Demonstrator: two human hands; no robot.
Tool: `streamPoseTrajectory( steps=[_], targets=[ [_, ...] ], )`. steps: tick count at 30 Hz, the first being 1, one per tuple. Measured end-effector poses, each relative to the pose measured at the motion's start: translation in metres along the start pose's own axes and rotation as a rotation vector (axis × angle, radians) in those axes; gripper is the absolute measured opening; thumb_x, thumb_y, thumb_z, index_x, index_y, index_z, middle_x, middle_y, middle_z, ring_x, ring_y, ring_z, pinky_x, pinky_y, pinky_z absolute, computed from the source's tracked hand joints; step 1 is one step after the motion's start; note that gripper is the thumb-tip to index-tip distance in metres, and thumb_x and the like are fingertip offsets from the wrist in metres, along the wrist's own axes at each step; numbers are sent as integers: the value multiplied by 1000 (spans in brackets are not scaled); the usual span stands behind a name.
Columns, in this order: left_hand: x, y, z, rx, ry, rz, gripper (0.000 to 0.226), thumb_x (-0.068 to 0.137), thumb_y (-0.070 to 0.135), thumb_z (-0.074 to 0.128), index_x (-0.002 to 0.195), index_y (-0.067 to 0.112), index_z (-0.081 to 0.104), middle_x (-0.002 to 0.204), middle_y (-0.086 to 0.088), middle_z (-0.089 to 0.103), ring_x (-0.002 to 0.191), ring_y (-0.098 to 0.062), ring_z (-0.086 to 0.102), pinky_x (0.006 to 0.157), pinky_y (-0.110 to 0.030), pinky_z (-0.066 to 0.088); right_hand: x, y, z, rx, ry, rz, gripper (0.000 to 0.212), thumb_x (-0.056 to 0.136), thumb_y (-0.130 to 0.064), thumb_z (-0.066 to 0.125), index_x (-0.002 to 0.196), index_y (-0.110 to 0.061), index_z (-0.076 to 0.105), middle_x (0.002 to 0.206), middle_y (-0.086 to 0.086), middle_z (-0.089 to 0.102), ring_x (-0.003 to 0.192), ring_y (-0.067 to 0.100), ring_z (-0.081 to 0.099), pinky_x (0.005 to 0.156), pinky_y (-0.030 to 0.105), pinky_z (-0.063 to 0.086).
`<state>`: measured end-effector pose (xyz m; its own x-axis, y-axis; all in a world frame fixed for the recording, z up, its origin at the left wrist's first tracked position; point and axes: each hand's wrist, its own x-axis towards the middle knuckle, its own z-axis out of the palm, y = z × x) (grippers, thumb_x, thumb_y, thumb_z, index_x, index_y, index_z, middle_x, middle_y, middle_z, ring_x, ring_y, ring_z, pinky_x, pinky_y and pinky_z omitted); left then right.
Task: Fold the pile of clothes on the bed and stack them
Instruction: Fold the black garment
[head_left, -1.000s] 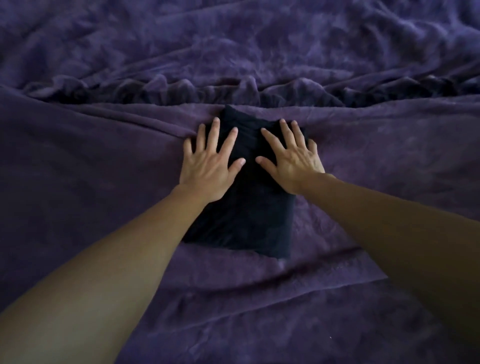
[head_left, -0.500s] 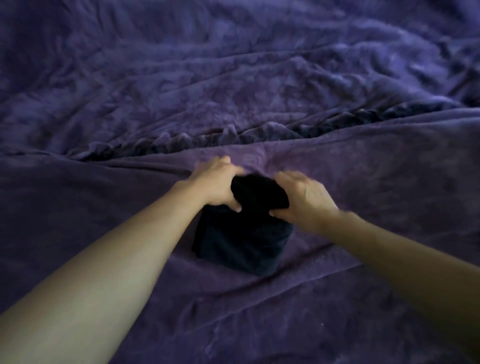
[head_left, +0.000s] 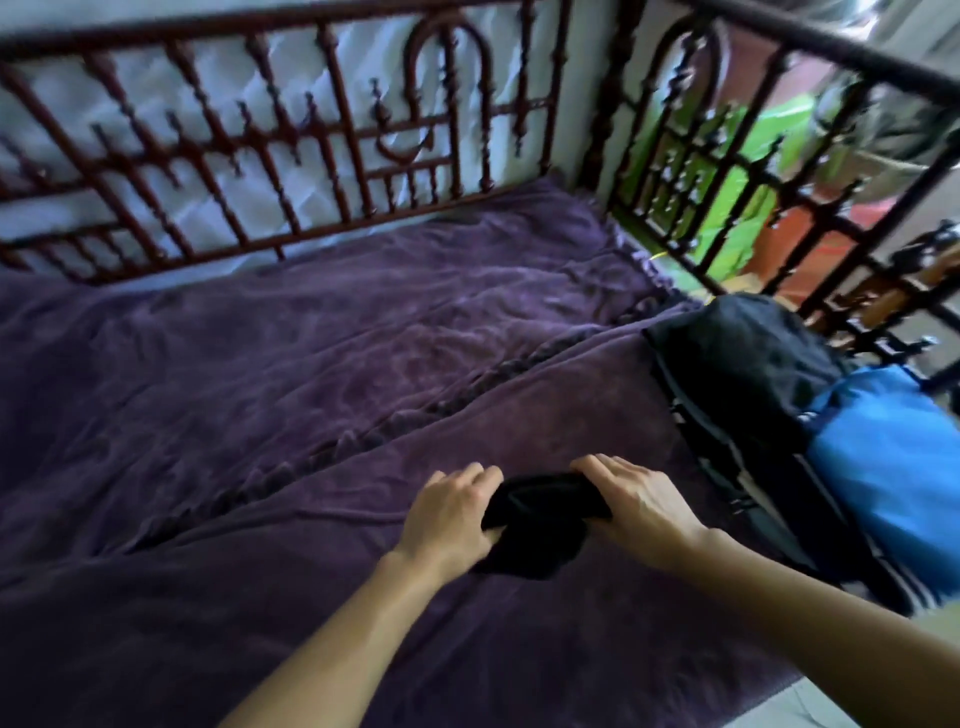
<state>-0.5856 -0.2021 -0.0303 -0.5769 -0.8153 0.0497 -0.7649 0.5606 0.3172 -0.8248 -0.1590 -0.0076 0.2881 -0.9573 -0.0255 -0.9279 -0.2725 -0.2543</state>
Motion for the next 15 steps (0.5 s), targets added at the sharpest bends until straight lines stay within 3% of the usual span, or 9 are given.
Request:
streamPoseTrajectory(
  steps=[4, 8, 12, 15],
  targets=[
    [32, 83, -14, -3, 4, 103, 37, 81, 48, 63, 105, 22, 52, 99, 7, 58, 96, -15, 56, 105, -26, 32, -56, 52, -56, -13, 33, 66, 50, 78, -38, 66, 122, -22, 51, 111, -6, 59, 106, 18, 58, 77, 36, 50],
    [64, 174, -15, -145, -2, 80, 37, 78, 44, 68, 103, 22, 52, 94, 8, 56, 87, -18, 60, 75, -33, 48, -118, 117, -100, 10, 111, 93, 51, 74, -34, 71, 121, -20, 54, 110, -3, 60, 99, 23, 61, 73, 35, 49],
    [102, 266, -3, -281, 4, 83, 34, 73, 36, 75, 96, 24, 53, 90, 10, 58, 85, -16, 59, 74, -34, 47, -171, 193, -144, 112, 156, 218, 61, 67, -26, 73, 124, -22, 52, 113, -1, 58, 98, 25, 60, 76, 36, 49],
    [131, 325, 8, -443, -16, 64, 31, 71, 33, 79, 87, 30, 52, 84, 12, 61, 78, -8, 59, 68, -23, 47, -202, 248, -179, 193, 217, 316, 64, 62, -22, 74, 123, -21, 53, 113, -1, 58, 102, 22, 57, 82, 33, 45]
  ],
)
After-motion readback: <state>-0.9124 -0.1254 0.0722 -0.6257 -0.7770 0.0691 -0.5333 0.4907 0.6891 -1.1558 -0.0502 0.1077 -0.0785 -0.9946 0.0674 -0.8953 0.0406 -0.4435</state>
